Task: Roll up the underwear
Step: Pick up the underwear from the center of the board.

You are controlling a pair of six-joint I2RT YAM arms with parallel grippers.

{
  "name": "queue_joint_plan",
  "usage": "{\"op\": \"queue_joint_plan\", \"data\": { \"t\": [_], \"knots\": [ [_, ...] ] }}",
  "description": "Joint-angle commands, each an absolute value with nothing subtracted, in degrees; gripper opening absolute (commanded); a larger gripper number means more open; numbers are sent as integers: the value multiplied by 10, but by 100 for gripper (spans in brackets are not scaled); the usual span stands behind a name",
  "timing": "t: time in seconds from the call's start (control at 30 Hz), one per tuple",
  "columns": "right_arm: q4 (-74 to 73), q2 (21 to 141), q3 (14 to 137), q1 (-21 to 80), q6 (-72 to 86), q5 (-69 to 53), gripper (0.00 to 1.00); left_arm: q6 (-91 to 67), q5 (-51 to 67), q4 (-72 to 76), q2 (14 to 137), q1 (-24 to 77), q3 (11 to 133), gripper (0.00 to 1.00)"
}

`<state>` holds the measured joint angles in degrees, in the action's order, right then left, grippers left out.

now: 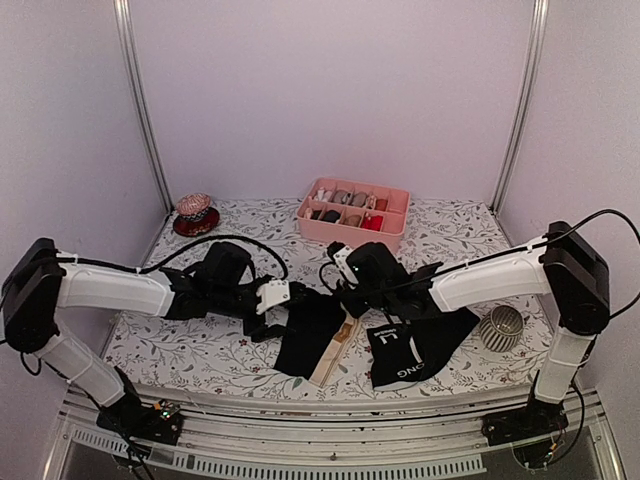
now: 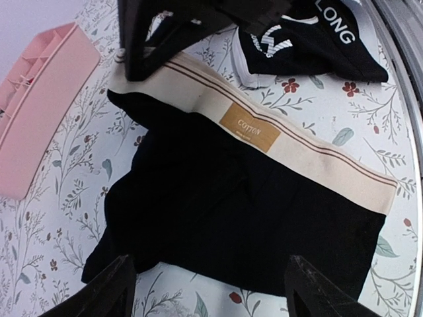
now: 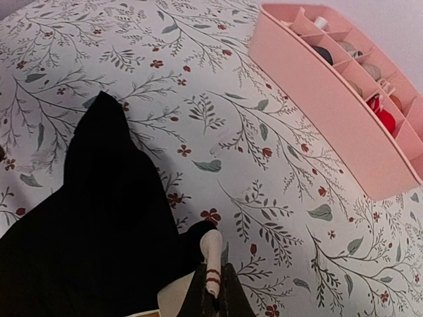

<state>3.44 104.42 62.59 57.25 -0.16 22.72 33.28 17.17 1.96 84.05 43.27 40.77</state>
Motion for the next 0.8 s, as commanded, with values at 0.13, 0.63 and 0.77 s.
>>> {"op": "queue_joint_plan", "data": {
  "t": [0.13, 0.63, 0.77],
  "knots": [
    [-5, 1036, 603, 531, 124, 244, 2, 329, 45, 43, 977, 504, 506, 75],
    [11, 1057, 592, 515, 132, 210, 2, 490, 21, 72, 1025, 518, 514, 70],
    [8, 1059, 593, 513, 140, 209, 2, 488, 24, 62, 1032, 530, 521, 70]
  ]
}}
